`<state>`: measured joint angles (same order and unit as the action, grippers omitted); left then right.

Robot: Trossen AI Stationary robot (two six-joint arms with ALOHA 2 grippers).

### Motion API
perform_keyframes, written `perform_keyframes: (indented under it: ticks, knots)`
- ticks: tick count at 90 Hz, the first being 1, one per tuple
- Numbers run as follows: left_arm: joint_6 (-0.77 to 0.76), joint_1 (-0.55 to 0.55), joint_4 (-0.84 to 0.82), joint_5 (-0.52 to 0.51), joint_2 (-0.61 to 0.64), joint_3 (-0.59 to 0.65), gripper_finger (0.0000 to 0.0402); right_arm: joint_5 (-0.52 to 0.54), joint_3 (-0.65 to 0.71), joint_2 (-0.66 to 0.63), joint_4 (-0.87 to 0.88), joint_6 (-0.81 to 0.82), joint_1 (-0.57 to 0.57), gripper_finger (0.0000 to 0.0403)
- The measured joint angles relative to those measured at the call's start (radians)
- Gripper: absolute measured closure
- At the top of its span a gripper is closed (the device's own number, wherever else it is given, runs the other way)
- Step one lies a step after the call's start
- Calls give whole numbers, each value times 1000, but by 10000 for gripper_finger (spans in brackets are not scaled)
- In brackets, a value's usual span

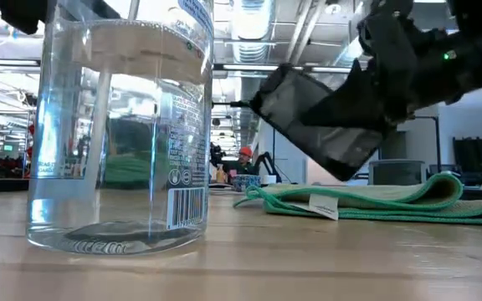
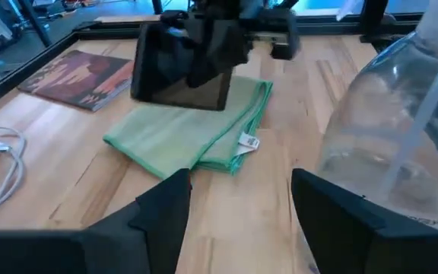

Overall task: Apply microfiber cloth
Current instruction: Spray the front of the black cellphone with the spray bottle

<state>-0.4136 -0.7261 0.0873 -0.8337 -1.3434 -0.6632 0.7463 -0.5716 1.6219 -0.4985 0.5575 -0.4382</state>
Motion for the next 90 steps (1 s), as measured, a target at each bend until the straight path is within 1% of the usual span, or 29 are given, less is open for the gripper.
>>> perform_keyframes:
  ticks: [9, 17, 33, 46, 54, 59, 71, 76, 83, 90]
  knots:
    - [-7, 1, -3, 0, 0, 0, 193, -123, -33, -82, 314, 149, 56, 395]
    - [-8, 3, -6, 0, 0, 0, 193, -254, -53, -102, 486, 204, 102, 395]
    - [-15, 6, -16, 0, 0, 0, 193, -437, -94, -77, 539, 177, 175, 385]
    - [-26, 8, -31, 0, 0, 0, 193, -538, -147, -45, 574, 117, 212, 370]
    - [-30, 8, -30, 0, 0, 0, 193, -569, -191, -50, 670, 94, 222, 358]
    - [-32, 8, -31, 0, 0, 0, 193, -582, -231, -56, 760, 74, 228, 347]
    - [-33, 8, -31, 0, 0, 0, 193, -628, -349, -56, 989, 19, 239, 311]
    - [-33, 8, -31, 0, 0, 0, 193, -657, -377, -48, 1052, -5, 240, 294]
    - [-33, 8, -32, 0, 0, 0, 193, -734, -381, -46, 1122, -16, 247, 274]
    - [-40, 8, -39, 0, 0, 0, 193, -818, -381, -46, 1153, -9, 256, 258]
